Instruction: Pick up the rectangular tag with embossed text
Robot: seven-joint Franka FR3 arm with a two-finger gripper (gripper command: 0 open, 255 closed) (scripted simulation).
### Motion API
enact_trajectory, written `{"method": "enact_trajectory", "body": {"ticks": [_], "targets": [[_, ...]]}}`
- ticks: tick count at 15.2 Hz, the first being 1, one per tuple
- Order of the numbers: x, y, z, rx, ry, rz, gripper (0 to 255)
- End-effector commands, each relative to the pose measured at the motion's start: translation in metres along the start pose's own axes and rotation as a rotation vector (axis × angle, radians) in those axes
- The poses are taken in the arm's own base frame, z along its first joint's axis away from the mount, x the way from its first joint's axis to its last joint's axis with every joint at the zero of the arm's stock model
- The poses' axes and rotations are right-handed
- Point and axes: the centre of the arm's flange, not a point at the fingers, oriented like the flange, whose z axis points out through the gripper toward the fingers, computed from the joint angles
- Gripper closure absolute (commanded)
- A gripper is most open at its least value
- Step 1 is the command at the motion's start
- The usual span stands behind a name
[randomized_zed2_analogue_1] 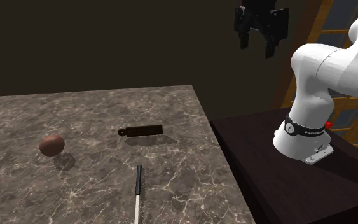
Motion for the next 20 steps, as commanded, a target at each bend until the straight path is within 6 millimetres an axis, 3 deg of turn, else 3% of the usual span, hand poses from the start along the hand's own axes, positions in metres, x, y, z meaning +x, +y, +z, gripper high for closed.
{"method": "enact_trajectory", "body": {"ticks": [1,20], "targets": [[0.0,0.0,0.0,0.0,0.0,0.0,0],[0.156,0.098,0.151,-0.002,0.118,0.146,0]]}}
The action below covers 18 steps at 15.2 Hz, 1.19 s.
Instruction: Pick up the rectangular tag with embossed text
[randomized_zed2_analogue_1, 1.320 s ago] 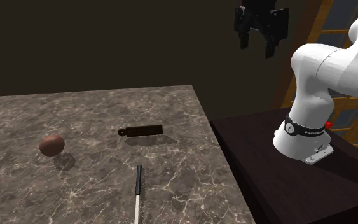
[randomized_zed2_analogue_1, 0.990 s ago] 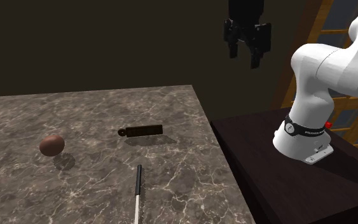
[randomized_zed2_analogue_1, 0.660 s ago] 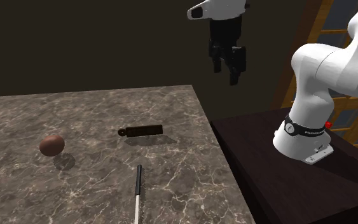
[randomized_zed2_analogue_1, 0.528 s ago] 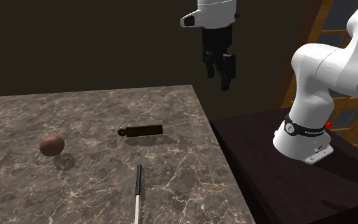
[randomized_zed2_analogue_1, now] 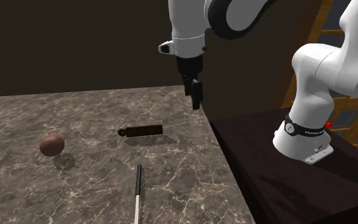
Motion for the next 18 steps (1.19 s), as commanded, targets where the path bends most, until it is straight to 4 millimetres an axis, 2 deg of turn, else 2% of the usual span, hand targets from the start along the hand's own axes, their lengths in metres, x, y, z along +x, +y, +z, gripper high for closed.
{"method": "enact_trajectory", "body": {"ticks": [1,11,18], "targets": [[0.015,0.008,0.016,-0.001,0.015,0.016,0],[0.097,0.058,0.096,-0.002,0.077,0.093,0],[0.103,0.06,0.131,-0.002,0.079,0.095,0]]}}
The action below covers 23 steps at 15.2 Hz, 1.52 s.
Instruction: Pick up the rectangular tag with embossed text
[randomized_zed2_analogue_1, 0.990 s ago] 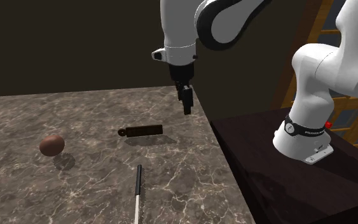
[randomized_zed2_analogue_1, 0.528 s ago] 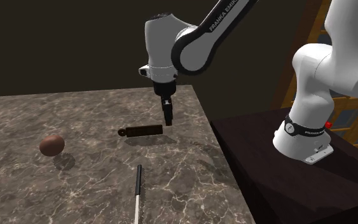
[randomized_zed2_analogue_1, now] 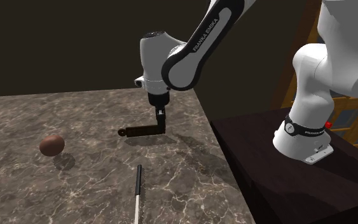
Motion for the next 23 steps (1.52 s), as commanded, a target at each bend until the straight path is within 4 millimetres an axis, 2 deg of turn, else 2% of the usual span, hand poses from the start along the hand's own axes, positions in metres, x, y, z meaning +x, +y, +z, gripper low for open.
{"method": "enact_trajectory", "body": {"ticks": [1,3,4,13,23], "targets": [[0.001,0.0,0.015,0.0,0.001,0.0,0],[0.001,0.0,0.015,0.0,0.001,0.0,0],[0.001,0.0,0.016,0.0,0.001,0.0,255],[0.001,0.0,0.015,0.0,0.001,0.0,255],[0.0,0.001,-0.037,0.0,0.001,0.0,255]]}}
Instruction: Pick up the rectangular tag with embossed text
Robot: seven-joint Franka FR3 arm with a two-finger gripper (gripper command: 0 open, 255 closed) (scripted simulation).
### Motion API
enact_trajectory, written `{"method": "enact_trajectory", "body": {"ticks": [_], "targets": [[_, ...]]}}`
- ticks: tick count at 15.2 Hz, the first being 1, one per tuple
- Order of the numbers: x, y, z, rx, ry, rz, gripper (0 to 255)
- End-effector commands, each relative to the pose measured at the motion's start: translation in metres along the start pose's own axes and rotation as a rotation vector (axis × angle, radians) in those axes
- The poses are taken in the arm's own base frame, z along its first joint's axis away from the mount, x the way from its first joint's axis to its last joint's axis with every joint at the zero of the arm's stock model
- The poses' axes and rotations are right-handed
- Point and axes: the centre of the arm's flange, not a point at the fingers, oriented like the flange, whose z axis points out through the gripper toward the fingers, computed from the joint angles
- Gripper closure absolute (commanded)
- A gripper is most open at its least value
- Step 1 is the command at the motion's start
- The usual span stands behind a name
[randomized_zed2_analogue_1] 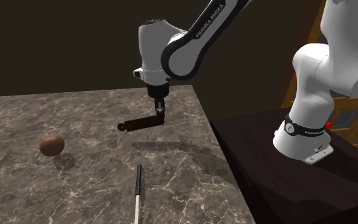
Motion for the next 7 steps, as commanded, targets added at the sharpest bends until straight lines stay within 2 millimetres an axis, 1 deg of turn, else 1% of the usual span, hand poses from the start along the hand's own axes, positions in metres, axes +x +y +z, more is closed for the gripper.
{"method": "enact_trajectory", "body": {"ticks": [1,5,7], "targets": [[-0.001,0.0,-0.011,0.0,0.0,0.0,255],[-0.001,0.0,-0.032,0.0,0.0,0.0,255],[-0.001,0.0,-0.033,0.0,0.0,0.0,255]]}}
